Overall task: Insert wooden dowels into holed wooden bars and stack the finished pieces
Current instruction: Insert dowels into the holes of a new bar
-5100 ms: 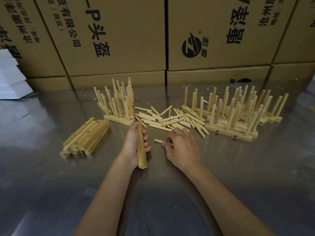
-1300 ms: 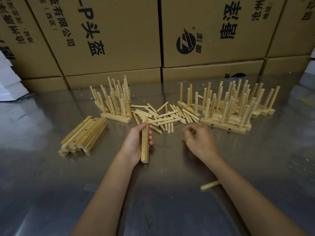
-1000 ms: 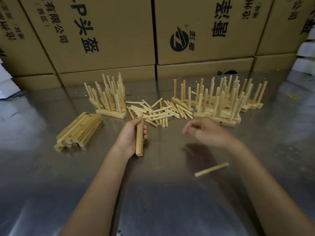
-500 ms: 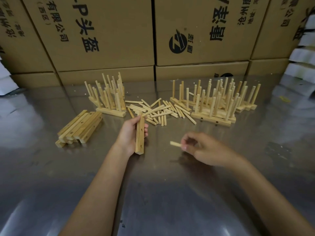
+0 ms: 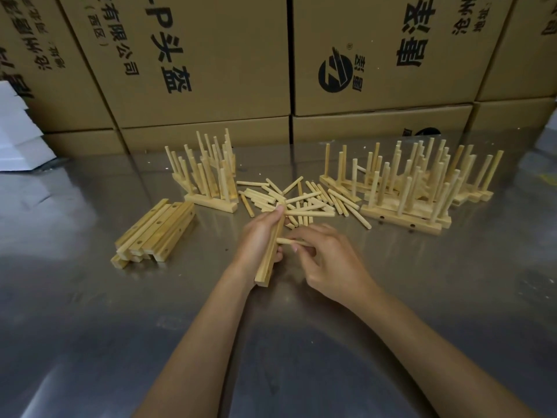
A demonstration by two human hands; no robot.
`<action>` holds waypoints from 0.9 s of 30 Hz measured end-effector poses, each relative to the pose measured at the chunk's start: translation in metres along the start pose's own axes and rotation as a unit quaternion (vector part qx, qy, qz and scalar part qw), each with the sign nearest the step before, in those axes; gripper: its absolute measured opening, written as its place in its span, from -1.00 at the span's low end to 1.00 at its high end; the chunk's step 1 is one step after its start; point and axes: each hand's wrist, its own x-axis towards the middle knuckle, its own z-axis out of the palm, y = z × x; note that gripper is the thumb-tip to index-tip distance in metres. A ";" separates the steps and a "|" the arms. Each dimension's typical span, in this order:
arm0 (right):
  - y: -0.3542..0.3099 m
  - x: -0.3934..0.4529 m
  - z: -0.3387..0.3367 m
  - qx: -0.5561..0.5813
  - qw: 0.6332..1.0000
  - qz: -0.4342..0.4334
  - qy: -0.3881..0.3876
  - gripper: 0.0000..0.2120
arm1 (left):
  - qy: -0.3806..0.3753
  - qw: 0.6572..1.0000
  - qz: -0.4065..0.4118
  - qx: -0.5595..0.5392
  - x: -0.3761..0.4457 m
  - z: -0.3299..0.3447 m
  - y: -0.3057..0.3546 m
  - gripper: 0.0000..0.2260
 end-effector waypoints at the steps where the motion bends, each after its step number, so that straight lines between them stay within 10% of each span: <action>1: 0.000 0.000 -0.001 0.000 1.000 -0.007 -0.002 -0.81 | 0.009 1.000 0.006 0.015 -0.001 0.002 0.000 -0.69; 13: -0.007 -0.007 -0.022 -0.082 0.995 -0.049 -0.004 -0.87 | 0.020 0.994 0.110 0.013 -0.016 0.021 0.000 -0.68; 18: -0.014 -0.007 -0.024 0.114 0.986 0.116 -0.043 -0.73 | 0.006 0.982 0.177 0.068 -0.025 0.022 0.001 -0.68; 21: -0.014 -0.006 -0.024 0.304 0.903 0.287 -0.097 -0.66 | -0.005 0.964 0.235 0.121 -0.027 0.021 0.002 -0.64; 24: -0.010 -0.002 -0.032 0.510 0.722 0.426 -0.193 -0.71 | -0.036 0.958 0.250 0.140 -0.030 0.022 0.004 -0.69; 27: -0.009 -0.003 -0.030 0.497 0.742 0.406 -0.194 -0.70 | -0.037 0.959 0.246 0.138 -0.028 0.021 0.004 -0.71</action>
